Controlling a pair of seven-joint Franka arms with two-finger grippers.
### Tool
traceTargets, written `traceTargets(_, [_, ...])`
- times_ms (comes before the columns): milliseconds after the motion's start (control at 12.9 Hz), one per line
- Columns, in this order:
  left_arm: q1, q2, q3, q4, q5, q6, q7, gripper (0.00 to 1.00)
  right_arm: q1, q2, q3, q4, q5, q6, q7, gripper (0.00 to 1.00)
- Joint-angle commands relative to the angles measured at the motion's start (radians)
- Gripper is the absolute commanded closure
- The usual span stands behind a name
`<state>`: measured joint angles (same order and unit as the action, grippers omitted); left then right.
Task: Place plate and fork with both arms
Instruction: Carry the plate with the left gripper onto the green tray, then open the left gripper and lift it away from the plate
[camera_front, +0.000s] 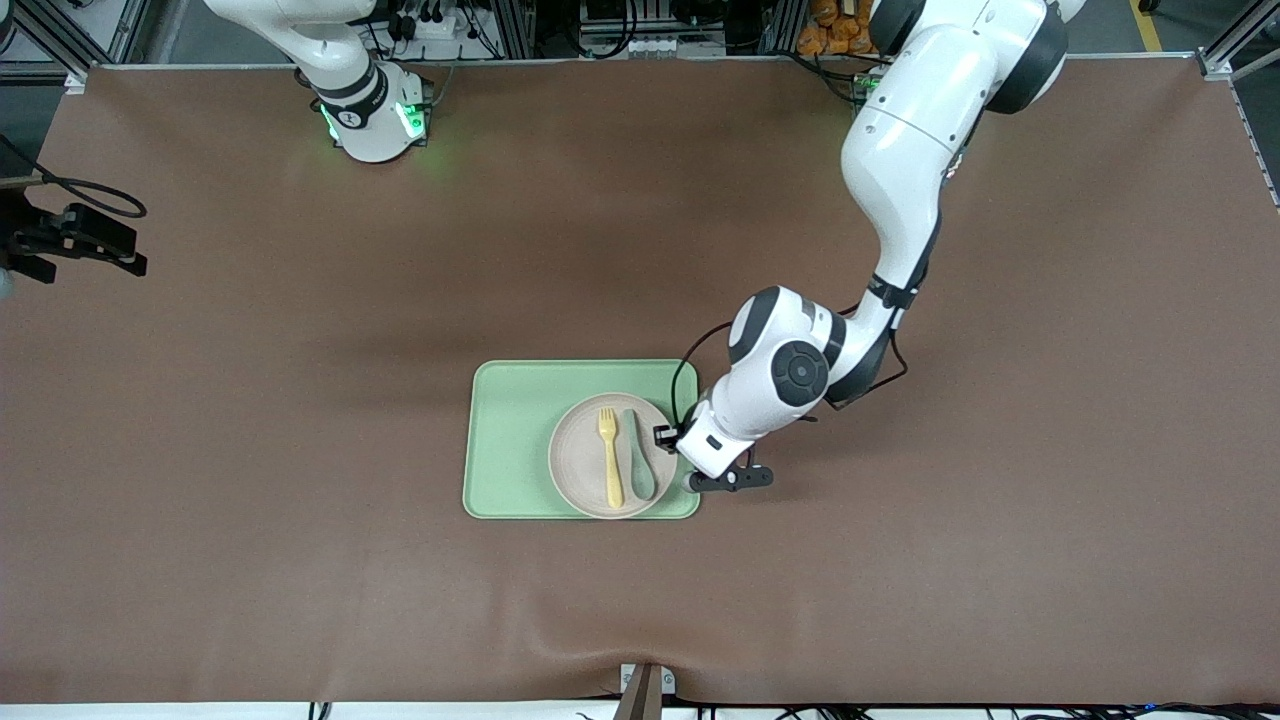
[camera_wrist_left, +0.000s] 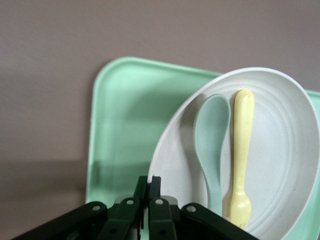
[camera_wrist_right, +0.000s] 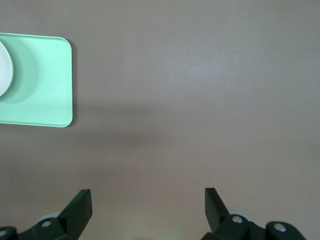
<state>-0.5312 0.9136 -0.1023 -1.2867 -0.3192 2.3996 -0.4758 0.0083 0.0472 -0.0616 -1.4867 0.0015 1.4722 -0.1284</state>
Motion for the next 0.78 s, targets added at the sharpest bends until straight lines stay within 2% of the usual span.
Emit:
traceTargets(0, [-0.055, 0.039, 0.027, 0.04, -0.009, 0.018, -0.016, 1.0, -0.005, -0.007, 0.009, -0.006, -0.011, -0.001, 0.004, 0.0])
traceTargets(466, [-0.075, 0.054, 0.047, 0.035, -0.008, 0.039, 0.005, 1.0, -0.008, -0.006, 0.009, -0.009, -0.011, -0.001, 0.004, 0.0])
traceTargets(544, [-0.075, 0.053, 0.047, 0.033, -0.008, 0.038, 0.005, 0.87, -0.007, -0.006, 0.009, -0.009, -0.011, 0.0, 0.004, 0.0])
traceTargets(622, [-0.075, 0.053, 0.047, 0.033, -0.008, 0.038, 0.005, 0.55, -0.004, -0.006, 0.009, -0.009, -0.011, 0.0, 0.004, 0.0])
traceTargets(700, [-0.075, 0.053, 0.047, 0.033, -0.008, 0.038, 0.0, 0.27, -0.002, -0.004, 0.011, -0.009, -0.011, 0.002, 0.004, 0.0])
